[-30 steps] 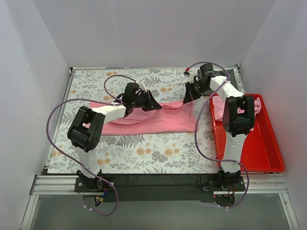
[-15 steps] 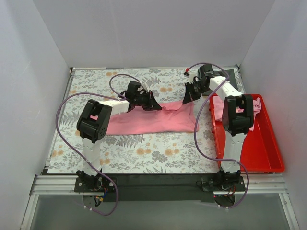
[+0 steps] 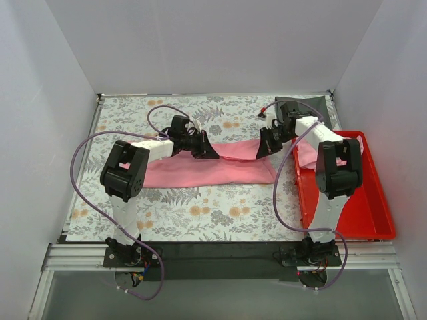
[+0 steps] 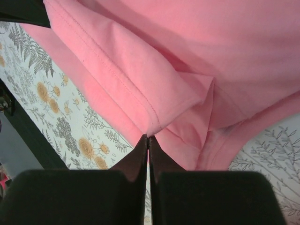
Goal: Fold and stack the t-shirts
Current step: Fold the tshirt
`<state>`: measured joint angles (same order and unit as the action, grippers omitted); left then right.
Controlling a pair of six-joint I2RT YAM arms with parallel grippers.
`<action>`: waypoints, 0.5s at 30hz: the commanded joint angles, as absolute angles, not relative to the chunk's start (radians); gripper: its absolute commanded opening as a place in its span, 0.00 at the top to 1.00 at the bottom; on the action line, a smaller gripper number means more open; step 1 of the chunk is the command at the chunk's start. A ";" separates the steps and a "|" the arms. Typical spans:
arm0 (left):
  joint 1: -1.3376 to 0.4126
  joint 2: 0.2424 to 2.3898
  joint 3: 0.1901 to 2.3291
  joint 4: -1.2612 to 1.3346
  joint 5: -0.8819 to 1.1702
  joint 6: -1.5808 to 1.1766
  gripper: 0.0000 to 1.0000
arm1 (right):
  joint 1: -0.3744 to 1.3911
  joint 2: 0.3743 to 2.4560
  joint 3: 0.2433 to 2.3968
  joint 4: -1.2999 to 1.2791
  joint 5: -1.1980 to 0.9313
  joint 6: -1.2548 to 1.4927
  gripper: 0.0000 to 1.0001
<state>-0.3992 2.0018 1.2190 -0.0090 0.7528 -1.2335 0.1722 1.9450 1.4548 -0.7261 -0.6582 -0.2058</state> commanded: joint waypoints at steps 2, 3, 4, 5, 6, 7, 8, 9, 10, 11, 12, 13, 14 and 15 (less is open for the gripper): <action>-0.394 1.947 1.216 -0.092 0.798 -1.184 1.00 | 0.169 1.876 1.387 -0.723 -0.689 -0.196 0.99; -0.394 1.951 1.218 -0.100 0.792 -1.180 1.00 | 0.170 1.875 1.365 -0.723 -0.686 -0.196 0.99; -0.394 1.954 1.221 -0.112 0.782 -1.177 1.00 | 0.169 1.871 1.356 -0.718 -0.680 -0.201 0.99; -0.394 1.959 1.226 -0.115 0.775 -1.174 1.00 | 0.170 1.873 1.353 -0.718 -0.677 -0.204 0.99; -0.394 1.970 1.232 -0.121 0.773 -1.170 1.00 | 0.170 1.876 1.353 -0.721 -0.670 -0.207 0.99; -0.394 1.976 1.236 -0.142 0.773 -1.164 1.00 | 0.170 1.884 1.354 -0.722 -0.661 -0.207 0.99; -0.394 1.980 1.245 -0.155 0.773 -1.160 1.00 | 0.170 1.887 1.358 -0.726 -0.664 -0.212 0.99; -0.393 1.980 1.252 -0.169 0.776 -1.148 0.96 | 0.169 1.890 1.362 -0.738 -0.664 -0.216 0.99; -0.393 1.977 1.256 -0.190 0.775 -1.129 0.93 | 0.170 1.894 1.379 -0.753 -0.661 -0.228 0.92; -0.385 1.967 1.255 -0.218 0.776 -1.105 0.88 | 0.170 1.896 1.390 -0.770 -0.657 -0.239 0.76; -0.379 1.927 1.226 -0.218 0.775 -1.095 0.83 | 0.169 1.891 1.397 -0.787 -0.649 -0.245 0.71; -0.374 1.902 1.210 -0.219 0.772 -1.083 0.75 | 0.170 1.873 1.408 -0.790 -0.625 -0.256 0.70; -0.361 1.852 1.197 -0.219 0.767 -1.056 0.73 | 0.169 1.862 1.411 -0.792 -0.614 -0.262 0.69; -0.353 1.829 1.169 -0.222 0.758 -1.039 0.72 | 0.169 1.850 1.416 -0.795 -0.603 -0.267 0.69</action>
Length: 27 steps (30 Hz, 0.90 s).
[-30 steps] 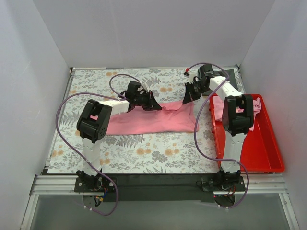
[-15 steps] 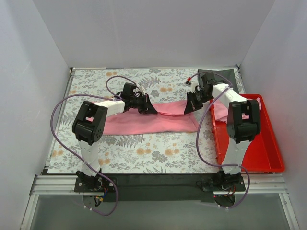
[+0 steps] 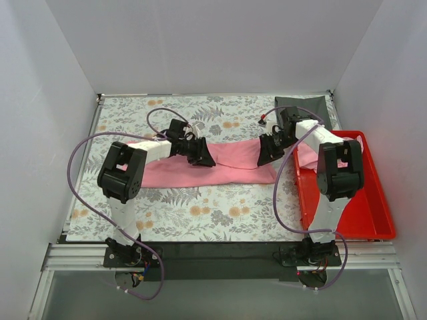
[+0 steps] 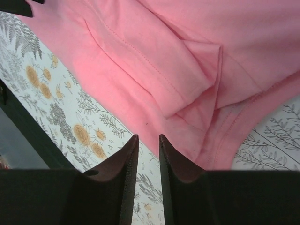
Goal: Fold and stack the t-shirts
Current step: Fold the tshirt
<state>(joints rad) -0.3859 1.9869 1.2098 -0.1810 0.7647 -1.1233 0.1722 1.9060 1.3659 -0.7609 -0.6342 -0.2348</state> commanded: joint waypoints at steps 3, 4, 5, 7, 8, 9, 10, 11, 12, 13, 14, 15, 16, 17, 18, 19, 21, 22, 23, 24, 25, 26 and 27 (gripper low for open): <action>-0.319 1.757 1.146 -0.300 0.743 -0.947 0.71 | 0.173 1.807 1.416 -0.813 -0.551 -0.288 0.69; -0.295 1.726 1.138 -0.352 0.745 -0.922 0.71 | 0.181 1.789 1.404 -0.822 -0.516 -0.308 0.69; -0.279 1.712 1.131 -0.379 0.752 -0.901 0.71 | 0.183 1.778 1.388 -0.825 -0.499 -0.314 0.69; -0.247 1.691 1.112 -0.473 0.736 -0.827 0.71 | 0.195 1.753 1.365 -0.831 -0.463 -0.327 0.69; -0.215 1.677 1.112 -0.513 0.742 -0.789 0.71 | 0.201 1.749 1.353 -0.834 -0.454 -0.337 0.70; -0.200 1.675 1.115 -0.549 0.744 -0.706 0.71 | 0.216 1.749 1.333 -0.839 -0.448 -0.339 0.69; -0.187 1.677 1.124 -0.619 0.704 -0.675 0.71 | 0.227 1.750 1.322 -0.839 -0.431 -0.341 0.70; -0.152 1.680 1.123 -0.638 0.687 -0.654 0.72 | 0.236 1.755 1.315 -0.839 -0.423 -0.342 0.71; -0.132 1.684 1.124 -0.656 0.674 -0.635 0.72 | 0.250 1.761 1.306 -0.835 -0.411 -0.342 0.71; -0.112 1.692 1.129 -0.698 0.660 -0.588 0.72 | 0.255 1.782 1.305 -0.833 -0.393 -0.345 0.71; -0.077 1.715 1.137 -0.715 0.616 -0.568 0.72 | 0.256 1.793 1.305 -0.827 -0.384 -0.347 0.72; -0.062 1.727 1.141 -0.730 0.585 -0.552 0.73 | 0.258 1.805 1.304 -0.804 -0.371 -0.350 0.72; -0.042 1.738 1.141 -0.747 0.566 -0.539 0.74 | 0.259 1.824 1.302 -0.789 -0.342 -0.351 0.72; -0.005 1.762 1.143 -0.761 0.546 -0.499 0.75 | 0.259 1.833 1.301 -0.775 -0.330 -0.354 0.72; 0.012 1.772 1.138 -0.764 0.529 -0.488 0.76 | 0.261 1.841 1.299 -0.753 -0.318 -0.359 0.72; 0.049 1.779 1.132 -0.765 0.523 -0.480 0.76 | 0.264 1.859 1.295 -0.744 -0.289 -0.371 0.73; 0.098 1.802 1.126 -0.769 0.471 -0.454 0.77 | 0.267 1.882 1.290 -0.723 -0.258 -0.383 0.73; 0.115 1.809 1.124 -0.767 0.465 -0.450 0.78 | 0.271 1.905 1.290 -0.718 -0.244 -0.388 0.74; 0.145 1.821 1.123 -0.762 0.454 -0.443 0.78 | 0.275 1.916 1.293 -0.710 -0.207 -0.402 0.75; 0.158 1.825 1.121 -0.758 0.422 -0.437 0.78 | 0.276 1.928 1.299 -0.694 -0.181 -0.405 0.75; 0.167 1.832 1.123 -0.758 0.411 -0.433 0.79 | 0.282 1.949 1.308 -0.686 -0.140 -0.408 0.76; 0.188 1.842 1.123 -0.761 0.410 -0.427 0.80 | 0.282 1.957 1.334 -0.677 -0.121 -0.411 0.76; 0.195 1.844 1.118 -0.759 0.410 -0.419 0.80 | 0.284 1.968 1.350 -0.657 -0.101 -0.411 0.77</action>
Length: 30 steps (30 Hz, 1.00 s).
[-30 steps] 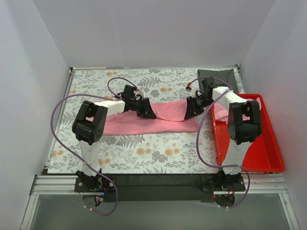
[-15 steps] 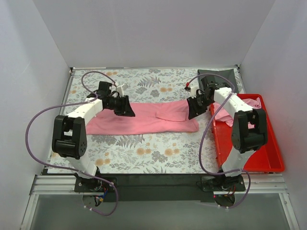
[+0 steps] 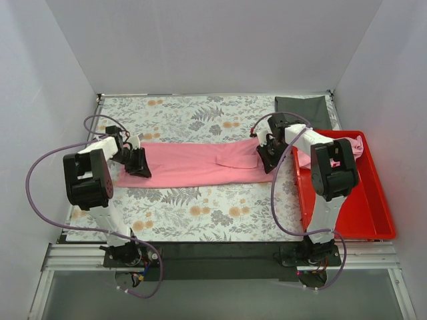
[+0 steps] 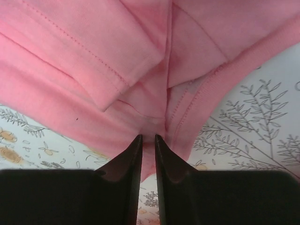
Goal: Fold and stack the t-shirts
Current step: Fold the tshirt
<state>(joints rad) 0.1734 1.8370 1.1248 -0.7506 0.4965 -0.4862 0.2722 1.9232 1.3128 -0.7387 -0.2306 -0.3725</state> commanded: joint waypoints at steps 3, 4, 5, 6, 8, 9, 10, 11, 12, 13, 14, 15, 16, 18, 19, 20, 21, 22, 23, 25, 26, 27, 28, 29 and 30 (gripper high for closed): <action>0.202 1.827 1.092 -0.750 0.417 -0.405 0.80 | 0.304 2.008 1.423 -0.609 -0.040 -0.423 0.78; 0.202 1.816 1.072 -0.739 0.428 -0.399 0.80 | 0.311 2.034 1.446 -0.595 -0.005 -0.428 0.78; 0.202 1.793 1.060 -0.736 0.434 -0.391 0.80 | 0.317 2.051 1.472 -0.591 -0.005 -0.434 0.79; 0.202 1.781 1.051 -0.732 0.434 -0.384 0.80 | 0.322 2.069 1.535 -0.586 0.027 -0.443 0.79; 0.202 1.746 1.026 -0.724 0.428 -0.374 0.80 | 0.334 2.130 1.597 -0.574 0.069 -0.451 0.80; 0.202 1.730 1.022 -0.724 0.431 -0.368 0.80 | 0.337 2.176 1.673 -0.562 0.081 -0.454 0.80; 0.202 1.711 1.014 -0.716 0.446 -0.356 0.80 | 0.341 2.199 1.708 -0.552 0.112 -0.456 0.80; 0.202 1.665 1.006 -0.713 0.486 -0.348 0.79 | 0.341 2.223 1.750 -0.523 0.132 -0.457 0.81; 0.202 1.640 1.008 -0.707 0.506 -0.344 0.79 | 0.341 2.244 1.788 -0.508 0.149 -0.457 0.81; 0.202 1.619 1.011 -0.703 0.526 -0.341 0.78 | 0.341 2.288 1.869 -0.493 0.176 -0.457 0.81; 0.201 1.585 1.028 -0.703 0.560 -0.322 0.78 | 0.341 2.308 1.902 -0.476 0.186 -0.456 0.81; 0.196 1.575 1.037 -0.701 0.564 -0.315 0.77 | 0.339 2.341 1.933 -0.436 0.193 -0.453 0.81; 0.189 1.566 1.046 -0.701 0.560 -0.305 0.77 | 0.341 2.351 1.994 -0.424 0.184 -0.446 0.81; 0.164 1.563 1.081 -0.713 0.532 -0.266 0.77 | 0.341 2.358 2.034 -0.399 0.181 -0.428 0.79; 0.155 1.565 1.088 -0.719 0.516 -0.249 0.76 | 0.341 2.352 2.049 -0.397 0.161 -0.425 0.78; 0.135 1.568 1.092 -0.726 0.502 -0.230 0.76 | 0.339 2.342 2.063 -0.391 0.155 -0.419 0.77; 0.124 1.568 1.097 -0.732 0.468 -0.197 0.76 | 0.341 2.310 2.060 -0.390 0.146 -0.411 0.75; 0.114 1.569 1.095 -0.729 0.451 -0.181 0.76 | 0.339 2.289 2.057 -0.390 0.106 -0.405 0.74; 0.079 1.566 1.092 -0.724 0.430 -0.166 0.76 | 0.339 2.266 2.034 -0.390 0.086 -0.391 0.72; 0.049 1.565 1.072 -0.706 0.376 -0.126 0.76 | 0.339 2.194 2.010 -0.390 0.023 -0.365 0.68; 0.014 1.568 1.065 -0.697 0.350 -0.115 0.77 | 0.341 2.172 1.984 -0.391 0.008 -0.350 0.67; -0.001 1.574 1.060 -0.692 0.328 -0.103 0.77 | 0.339 2.127 1.970 -0.391 -0.026 -0.339 0.67; -0.030 1.584 1.051 -0.678 0.290 -0.088 0.77 | 0.339 2.106 1.959 -0.391 -0.052 -0.331 0.65; -0.055 1.591 1.046 -0.672 0.266 -0.083 0.77 | 0.339 2.088 1.950 -0.400 -0.061 -0.322 0.64; -0.066 1.597 1.043 -0.666 0.249 -0.078 0.77 | 0.339 2.054 1.931 -0.408 -0.070 -0.312 0.64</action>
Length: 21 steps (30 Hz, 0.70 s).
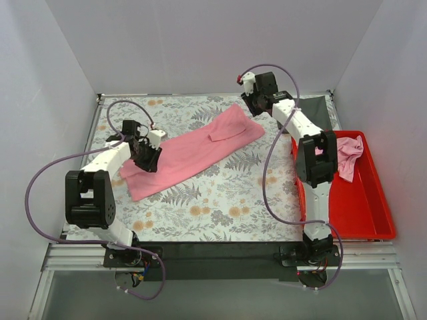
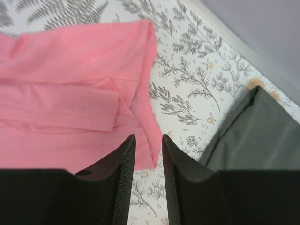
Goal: Fold and stack the t-shirts
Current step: Fold the tshirt
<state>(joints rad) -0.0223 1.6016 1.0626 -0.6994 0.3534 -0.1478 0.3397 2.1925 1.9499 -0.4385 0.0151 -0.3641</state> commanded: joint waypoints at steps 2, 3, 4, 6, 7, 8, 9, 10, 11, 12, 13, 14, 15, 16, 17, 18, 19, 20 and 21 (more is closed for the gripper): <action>-0.090 1.611 1.025 -0.661 0.195 -0.057 0.78 | 0.339 2.023 1.916 -0.431 -0.093 -0.304 0.64; -0.100 1.612 1.011 -0.655 0.174 -0.046 0.78 | 0.337 1.998 1.901 -0.440 -0.098 -0.298 0.64; -0.109 1.617 0.999 -0.655 0.157 -0.032 0.78 | 0.336 1.985 1.891 -0.448 -0.110 -0.295 0.64; -0.143 1.621 0.944 -0.647 0.098 -0.006 0.78 | 0.330 1.951 1.870 -0.474 -0.127 -0.285 0.64; -0.164 1.629 0.927 -0.650 0.077 -0.006 0.78 | 0.328 1.941 1.861 -0.482 -0.139 -0.278 0.64; -0.170 1.634 0.896 -0.650 0.052 0.026 0.78 | 0.325 1.931 1.855 -0.492 -0.144 -0.275 0.64; -0.176 1.632 0.884 -0.660 0.054 0.031 0.78 | 0.322 1.912 1.844 -0.500 -0.147 -0.273 0.64; -0.192 1.628 0.871 -0.669 0.051 0.035 0.78 | 0.319 1.905 1.827 -0.511 -0.155 -0.272 0.64; -0.204 1.626 0.855 -0.681 0.054 0.029 0.78 | 0.318 1.896 1.815 -0.514 -0.156 -0.270 0.64; -0.216 1.621 0.844 -0.711 0.063 0.028 0.78 | 0.313 1.881 1.804 -0.518 -0.160 -0.270 0.64; -0.254 1.603 0.832 -0.725 0.066 0.023 0.78 | 0.310 1.875 1.783 -0.523 -0.164 -0.271 0.64; -0.279 1.589 0.819 -0.736 0.066 0.008 0.78 | 0.305 1.868 1.775 -0.535 -0.167 -0.270 0.64; -0.310 1.574 0.792 -0.767 0.074 0.006 0.78 | 0.304 1.858 1.766 -0.541 -0.172 -0.270 0.64; -0.381 1.543 0.784 -0.782 0.077 -0.026 0.78 | 0.301 1.853 1.755 -0.552 -0.178 -0.271 0.65; -0.424 1.530 0.775 -0.799 0.083 -0.050 0.78 | 0.299 1.848 1.728 -0.554 -0.178 -0.273 0.65; -0.467 1.516 0.779 -0.839 0.110 -0.098 0.78 | 0.293 1.835 1.712 -0.555 -0.178 -0.272 0.65; -0.564 1.502 0.791 -0.865 0.139 -0.129 0.78 | 0.290 1.830 1.700 -0.560 -0.186 -0.273 0.66; -0.615 1.499 0.807 -0.899 0.162 -0.196 0.78 | 0.287 1.819 1.675 -0.564 -0.187 -0.273 0.66; -0.665 1.499 0.825 -0.908 0.185 -0.196 0.78 | 0.285 1.816 1.663 -0.565 -0.189 -0.275 0.66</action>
<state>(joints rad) -0.5240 1.5124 0.8257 -0.7513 0.0608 -0.0788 0.2943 1.8938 1.6905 -0.5415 -0.1608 -0.2859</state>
